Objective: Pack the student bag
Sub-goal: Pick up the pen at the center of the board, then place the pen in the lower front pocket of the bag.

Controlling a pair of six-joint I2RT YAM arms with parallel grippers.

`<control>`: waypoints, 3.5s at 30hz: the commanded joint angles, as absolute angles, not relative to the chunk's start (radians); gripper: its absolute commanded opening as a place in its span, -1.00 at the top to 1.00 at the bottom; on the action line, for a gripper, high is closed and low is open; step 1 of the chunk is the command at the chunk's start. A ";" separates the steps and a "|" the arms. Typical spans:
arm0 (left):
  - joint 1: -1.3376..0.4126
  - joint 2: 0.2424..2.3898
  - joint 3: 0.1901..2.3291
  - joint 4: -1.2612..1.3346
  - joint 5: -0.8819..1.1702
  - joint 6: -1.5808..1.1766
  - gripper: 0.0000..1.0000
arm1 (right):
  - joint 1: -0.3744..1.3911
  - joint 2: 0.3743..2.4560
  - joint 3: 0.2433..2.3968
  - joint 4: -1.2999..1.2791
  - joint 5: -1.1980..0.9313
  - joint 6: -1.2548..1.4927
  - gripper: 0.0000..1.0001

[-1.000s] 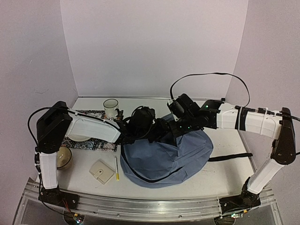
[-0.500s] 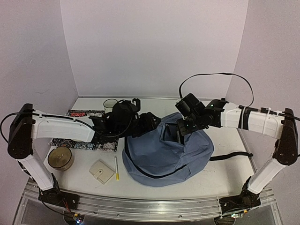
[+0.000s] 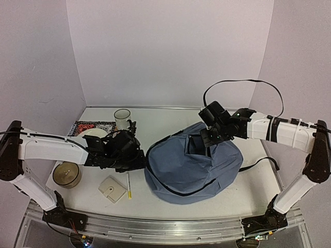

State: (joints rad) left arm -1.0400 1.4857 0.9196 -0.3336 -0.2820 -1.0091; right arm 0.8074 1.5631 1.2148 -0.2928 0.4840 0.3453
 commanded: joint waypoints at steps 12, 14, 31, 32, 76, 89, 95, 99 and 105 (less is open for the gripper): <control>-1.032 1.611 0.965 -0.690 -0.155 -1.036 -0.25 | 0.801 1.520 1.191 -0.253 0.446 0.352 1.00; -1.033 1.624 0.970 -0.702 -0.152 -1.038 -0.16 | 0.801 1.515 1.185 -0.246 0.442 0.353 1.00; -1.032 1.745 1.047 -0.727 -0.128 -1.004 0.34 | 0.802 1.499 1.161 -0.218 0.422 0.358 1.00; -1.032 1.737 1.044 -0.734 -0.132 -1.007 0.33 | 0.802 1.499 1.162 -0.217 0.422 0.358 1.00; -1.005 1.666 1.137 -0.705 -0.214 -1.026 1.00 | 0.803 1.464 1.175 -0.205 0.359 0.332 1.00; -0.995 1.491 1.141 -0.277 0.012 -0.979 1.00 | 0.850 1.487 1.226 -0.189 0.279 0.319 1.00; -1.009 1.622 1.228 -0.143 0.184 -0.970 1.00 | 0.878 1.493 1.254 -0.187 0.269 0.328 1.00; -1.023 1.717 1.305 -0.097 0.245 -0.971 1.00 | 0.896 1.498 1.263 -0.186 0.257 0.333 1.00; -1.025 1.832 1.376 -0.087 0.321 -1.008 1.00 | 0.914 1.499 1.271 -0.184 0.243 0.339 1.00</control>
